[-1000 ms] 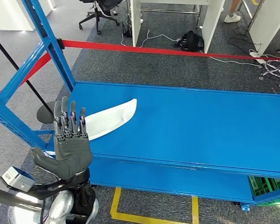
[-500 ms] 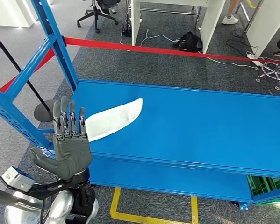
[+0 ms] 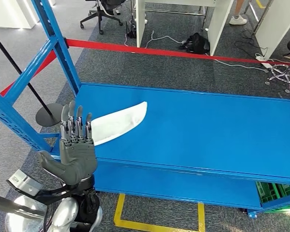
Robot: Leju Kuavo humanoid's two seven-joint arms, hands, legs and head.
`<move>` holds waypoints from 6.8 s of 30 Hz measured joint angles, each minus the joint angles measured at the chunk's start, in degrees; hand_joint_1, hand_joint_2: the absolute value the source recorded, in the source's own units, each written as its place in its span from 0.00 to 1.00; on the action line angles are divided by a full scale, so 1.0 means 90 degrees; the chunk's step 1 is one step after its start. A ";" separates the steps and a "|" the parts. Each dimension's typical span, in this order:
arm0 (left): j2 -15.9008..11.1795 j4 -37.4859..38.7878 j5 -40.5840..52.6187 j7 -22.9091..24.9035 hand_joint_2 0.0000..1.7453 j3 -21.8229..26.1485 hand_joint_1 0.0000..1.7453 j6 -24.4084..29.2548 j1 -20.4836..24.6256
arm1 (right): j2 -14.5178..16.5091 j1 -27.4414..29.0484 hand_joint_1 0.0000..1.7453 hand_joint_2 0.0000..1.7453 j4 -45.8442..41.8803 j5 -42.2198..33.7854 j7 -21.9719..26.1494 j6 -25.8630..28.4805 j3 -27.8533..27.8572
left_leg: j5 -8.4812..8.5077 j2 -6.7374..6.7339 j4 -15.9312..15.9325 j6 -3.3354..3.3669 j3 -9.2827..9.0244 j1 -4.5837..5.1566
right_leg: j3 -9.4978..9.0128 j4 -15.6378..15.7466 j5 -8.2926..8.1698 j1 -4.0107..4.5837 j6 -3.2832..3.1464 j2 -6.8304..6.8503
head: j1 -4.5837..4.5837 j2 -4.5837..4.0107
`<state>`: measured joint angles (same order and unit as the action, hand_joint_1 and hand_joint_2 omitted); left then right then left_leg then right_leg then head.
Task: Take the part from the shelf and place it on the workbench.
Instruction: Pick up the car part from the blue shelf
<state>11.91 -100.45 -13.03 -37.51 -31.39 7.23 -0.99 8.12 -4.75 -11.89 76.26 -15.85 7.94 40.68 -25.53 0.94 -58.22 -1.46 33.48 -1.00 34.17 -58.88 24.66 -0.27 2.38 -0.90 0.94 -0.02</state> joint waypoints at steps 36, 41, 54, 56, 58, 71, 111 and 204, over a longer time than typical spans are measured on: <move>-0.0543 0.0682 0.1136 0.0630 1.00 -0.0275 0.00 -0.0284 0.0341 | 0.0001 -0.0020 0.00 1.00 0.0000 0.0077 0.0036 -0.0134 0.0005 | 0.0002 -0.0001 0.0000 0.0003 0.0000 0.0000 | 0.0001 0.0000 -0.0003 0.0000 0.0002 -0.0002 | 0.0000 0.0001; -0.0641 0.0998 0.2358 0.1066 1.00 -0.0273 0.00 0.0149 0.0631 | 0.0001 -0.0054 0.00 1.00 0.0000 0.0144 0.0030 -0.0221 0.0005 | 0.0003 -0.0001 0.0000 0.0004 0.0000 0.0000 | 0.0000 0.0000 -0.0005 0.0000 0.0003 -0.0002 | 0.0000 -0.0001; -0.1167 0.2750 0.6116 0.3828 1.00 -0.0446 0.00 0.0256 0.2486 | 0.0011 -0.0271 0.00 1.00 0.0000 0.0203 -0.0067 -0.0423 0.0002 | 0.0039 0.0006 0.0000 0.0001 0.0014 0.0000 | 0.0013 -0.0003 -0.0035 0.0000 0.0004 0.0001 | -0.0001 0.0000; -0.1253 0.3091 0.7070 0.4364 1.00 -0.0460 0.00 0.0229 0.2895 | 0.0021 -0.0266 0.00 1.00 0.0000 0.0188 -0.0067 -0.0423 0.0002 | 0.0048 0.0006 0.0000 -0.0001 0.0020 0.0000 | 0.0021 -0.0003 -0.0046 0.0000 0.0003 -0.0004 | -0.0002 -0.0001; -0.1294 0.3310 0.7401 0.4385 1.00 -0.0458 0.00 0.0206 0.3143 | 0.0027 -0.0252 0.00 1.00 0.0000 0.0175 -0.0063 -0.0421 0.0002 | 0.0054 0.0006 0.0001 0.0001 0.0024 0.0000 | 0.0025 -0.0004 -0.0050 0.0000 0.0005 -0.0003 | -0.0001 -0.0001; -0.1497 0.4274 0.7781 0.4068 1.00 -0.1033 0.00 -0.0844 0.4217 | 0.0035 -0.0272 0.00 1.00 0.0000 0.0228 -0.0063 -0.0496 0.0002 | 0.0059 0.0006 0.0001 0.0001 0.0037 0.0000 | 0.0036 -0.0004 -0.0054 -0.0001 0.0006 -0.0002 | -0.0001 -0.0001; -0.1780 0.5874 0.6284 0.3464 1.00 -0.1857 0.00 -0.2162 0.5200 | 0.0071 -0.0570 0.00 1.00 0.0000 0.0365 -0.0211 -0.0732 -0.0114 | 0.0067 0.0006 0.0000 -0.0003 0.0054 0.0000 | 0.0053 -0.0007 -0.0061 0.0000 0.0004 -0.0002 | -0.0002 0.0000; -0.1438 0.6445 0.6399 0.3194 1.00 -0.1339 1.00 -0.0693 0.4470 | 0.0106 -0.0551 0.00 1.00 0.0000 0.0403 -0.0132 -0.0730 -0.0165 | 0.0076 0.0008 0.0001 -0.0002 0.0056 0.0000 | 0.0051 -0.0007 -0.0068 -0.0001 0.0008 0.0002 | -0.0001 -0.0001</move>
<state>-1.03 -42.45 44.56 -8.76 -43.44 0.99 39.23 9.07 -9.71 -11.89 79.88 -17.04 1.37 39.19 -24.84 1.02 -58.21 -1.48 33.97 -1.00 34.63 -58.94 24.05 -0.28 2.44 -0.88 0.93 -0.02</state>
